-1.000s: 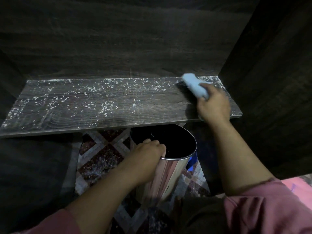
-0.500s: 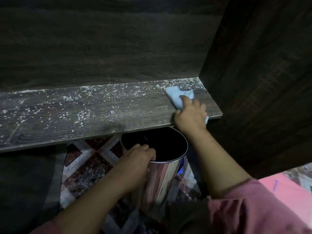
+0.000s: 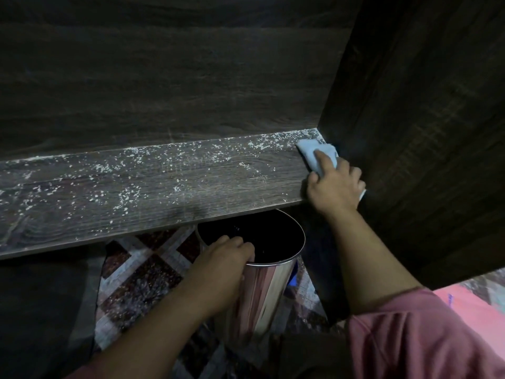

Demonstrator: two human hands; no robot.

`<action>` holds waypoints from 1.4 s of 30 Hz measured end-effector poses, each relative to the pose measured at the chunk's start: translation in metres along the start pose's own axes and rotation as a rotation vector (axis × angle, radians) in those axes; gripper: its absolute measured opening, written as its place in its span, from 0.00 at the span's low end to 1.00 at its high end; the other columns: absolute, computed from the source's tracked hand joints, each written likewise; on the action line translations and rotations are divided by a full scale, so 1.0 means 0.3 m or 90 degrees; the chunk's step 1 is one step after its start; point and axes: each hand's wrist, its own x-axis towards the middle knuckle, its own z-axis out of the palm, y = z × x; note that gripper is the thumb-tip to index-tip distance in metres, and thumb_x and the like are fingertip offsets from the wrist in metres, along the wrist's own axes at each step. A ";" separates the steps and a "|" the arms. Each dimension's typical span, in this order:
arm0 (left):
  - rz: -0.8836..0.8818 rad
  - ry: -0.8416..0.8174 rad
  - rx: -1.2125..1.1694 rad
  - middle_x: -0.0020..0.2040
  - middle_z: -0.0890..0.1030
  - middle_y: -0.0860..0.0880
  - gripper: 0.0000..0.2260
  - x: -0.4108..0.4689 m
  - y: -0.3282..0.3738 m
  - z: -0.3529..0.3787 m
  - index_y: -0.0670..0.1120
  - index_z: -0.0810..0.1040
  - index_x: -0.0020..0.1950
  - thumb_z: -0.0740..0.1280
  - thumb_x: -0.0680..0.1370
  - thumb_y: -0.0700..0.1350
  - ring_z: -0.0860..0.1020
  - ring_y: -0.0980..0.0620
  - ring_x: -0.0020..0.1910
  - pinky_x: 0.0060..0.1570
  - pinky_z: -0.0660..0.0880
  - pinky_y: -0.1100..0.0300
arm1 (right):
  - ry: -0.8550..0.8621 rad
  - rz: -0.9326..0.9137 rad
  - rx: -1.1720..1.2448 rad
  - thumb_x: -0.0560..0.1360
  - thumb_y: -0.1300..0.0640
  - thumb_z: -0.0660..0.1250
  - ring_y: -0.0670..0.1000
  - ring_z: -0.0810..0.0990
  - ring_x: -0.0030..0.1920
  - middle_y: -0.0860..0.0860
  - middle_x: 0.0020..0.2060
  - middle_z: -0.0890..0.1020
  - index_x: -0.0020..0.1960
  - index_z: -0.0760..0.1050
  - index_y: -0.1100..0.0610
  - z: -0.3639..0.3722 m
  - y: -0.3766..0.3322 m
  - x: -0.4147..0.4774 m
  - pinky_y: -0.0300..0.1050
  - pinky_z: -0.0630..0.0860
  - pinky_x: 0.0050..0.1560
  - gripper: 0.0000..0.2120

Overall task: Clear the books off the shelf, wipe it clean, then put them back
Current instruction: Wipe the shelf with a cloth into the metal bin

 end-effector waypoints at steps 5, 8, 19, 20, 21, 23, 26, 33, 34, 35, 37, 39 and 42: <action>-0.017 0.032 0.024 0.51 0.73 0.52 0.11 0.004 0.014 -0.004 0.51 0.73 0.53 0.65 0.73 0.39 0.70 0.51 0.54 0.53 0.68 0.58 | -0.070 -0.106 -0.014 0.77 0.49 0.59 0.62 0.61 0.66 0.58 0.71 0.62 0.75 0.56 0.42 0.015 -0.140 -0.095 0.57 0.60 0.64 0.28; -0.029 0.033 0.034 0.51 0.73 0.52 0.11 0.005 0.008 -0.008 0.50 0.73 0.54 0.65 0.73 0.40 0.70 0.50 0.54 0.54 0.69 0.58 | -0.135 -0.190 -0.033 0.77 0.50 0.59 0.61 0.61 0.65 0.57 0.70 0.61 0.76 0.53 0.43 0.025 -0.230 -0.170 0.57 0.61 0.63 0.29; -0.053 0.048 0.014 0.50 0.72 0.53 0.11 -0.016 -0.015 -0.036 0.52 0.70 0.50 0.65 0.73 0.38 0.69 0.52 0.53 0.48 0.63 0.62 | -0.117 -0.116 0.037 0.78 0.53 0.57 0.61 0.59 0.69 0.54 0.75 0.59 0.76 0.54 0.42 0.017 -0.181 -0.044 0.60 0.57 0.66 0.29; -0.049 0.051 0.014 0.49 0.72 0.53 0.12 -0.019 -0.015 -0.038 0.53 0.68 0.48 0.64 0.73 0.37 0.69 0.52 0.52 0.46 0.62 0.62 | -0.128 -0.130 0.032 0.78 0.53 0.57 0.61 0.59 0.68 0.54 0.75 0.60 0.76 0.55 0.42 0.020 -0.182 -0.046 0.60 0.57 0.66 0.28; -0.043 0.056 0.015 0.48 0.72 0.53 0.13 -0.023 -0.015 -0.039 0.53 0.67 0.47 0.64 0.72 0.37 0.69 0.52 0.52 0.46 0.62 0.62 | -0.133 -0.147 0.033 0.78 0.54 0.57 0.61 0.60 0.68 0.53 0.74 0.60 0.76 0.56 0.42 0.023 -0.188 -0.051 0.59 0.57 0.66 0.27; -0.042 0.063 0.012 0.48 0.72 0.53 0.14 -0.031 -0.023 -0.042 0.54 0.65 0.46 0.64 0.72 0.37 0.69 0.51 0.51 0.47 0.63 0.61 | -0.137 -0.190 0.031 0.77 0.54 0.58 0.60 0.60 0.67 0.52 0.73 0.62 0.75 0.59 0.42 0.025 -0.212 -0.079 0.58 0.58 0.64 0.26; -0.051 0.062 0.013 0.48 0.72 0.53 0.13 -0.045 -0.042 -0.053 0.54 0.67 0.47 0.65 0.72 0.38 0.69 0.51 0.52 0.49 0.65 0.60 | -0.158 -0.252 0.016 0.77 0.55 0.59 0.60 0.61 0.65 0.51 0.71 0.64 0.73 0.61 0.41 0.024 -0.252 -0.143 0.57 0.60 0.62 0.26; -0.045 0.079 0.039 0.51 0.72 0.52 0.11 -0.080 -0.059 -0.069 0.51 0.72 0.53 0.65 0.74 0.39 0.69 0.51 0.55 0.44 0.60 0.60 | -0.077 -0.215 0.125 0.78 0.59 0.59 0.60 0.64 0.66 0.55 0.68 0.67 0.73 0.62 0.45 -0.014 -0.307 -0.132 0.60 0.64 0.64 0.25; -0.042 0.084 0.032 0.50 0.72 0.52 0.11 -0.081 -0.061 -0.067 0.51 0.72 0.52 0.65 0.73 0.38 0.70 0.51 0.54 0.45 0.62 0.61 | -0.044 -0.208 0.120 0.78 0.59 0.58 0.60 0.64 0.67 0.55 0.69 0.66 0.74 0.61 0.45 -0.015 -0.324 -0.108 0.60 0.63 0.64 0.26; -0.042 0.089 0.025 0.49 0.72 0.52 0.11 -0.084 -0.063 -0.067 0.50 0.72 0.52 0.65 0.73 0.38 0.70 0.51 0.54 0.46 0.62 0.61 | -0.030 -0.205 0.110 0.77 0.59 0.58 0.60 0.63 0.68 0.55 0.70 0.65 0.75 0.60 0.45 -0.014 -0.343 -0.079 0.60 0.62 0.65 0.27; -0.050 0.092 0.019 0.49 0.71 0.52 0.11 -0.091 -0.069 -0.067 0.50 0.71 0.52 0.64 0.73 0.37 0.69 0.52 0.53 0.44 0.60 0.62 | -0.065 -0.206 0.074 0.76 0.60 0.57 0.60 0.60 0.70 0.54 0.73 0.61 0.75 0.58 0.42 0.000 -0.376 -0.026 0.62 0.60 0.66 0.30; -0.047 0.095 0.016 0.48 0.72 0.52 0.10 -0.099 -0.079 -0.067 0.50 0.72 0.51 0.65 0.73 0.38 0.69 0.51 0.52 0.45 0.60 0.63 | -0.140 -0.208 0.020 0.77 0.58 0.56 0.61 0.58 0.71 0.53 0.75 0.58 0.75 0.58 0.39 0.034 -0.390 -0.004 0.63 0.58 0.67 0.29; -0.052 0.097 0.014 0.49 0.73 0.52 0.10 -0.112 -0.097 -0.076 0.50 0.72 0.52 0.66 0.73 0.39 0.70 0.50 0.53 0.50 0.65 0.62 | -0.135 -0.198 -0.010 0.78 0.54 0.56 0.60 0.58 0.70 0.53 0.74 0.60 0.74 0.58 0.38 0.088 -0.392 -0.025 0.63 0.59 0.66 0.27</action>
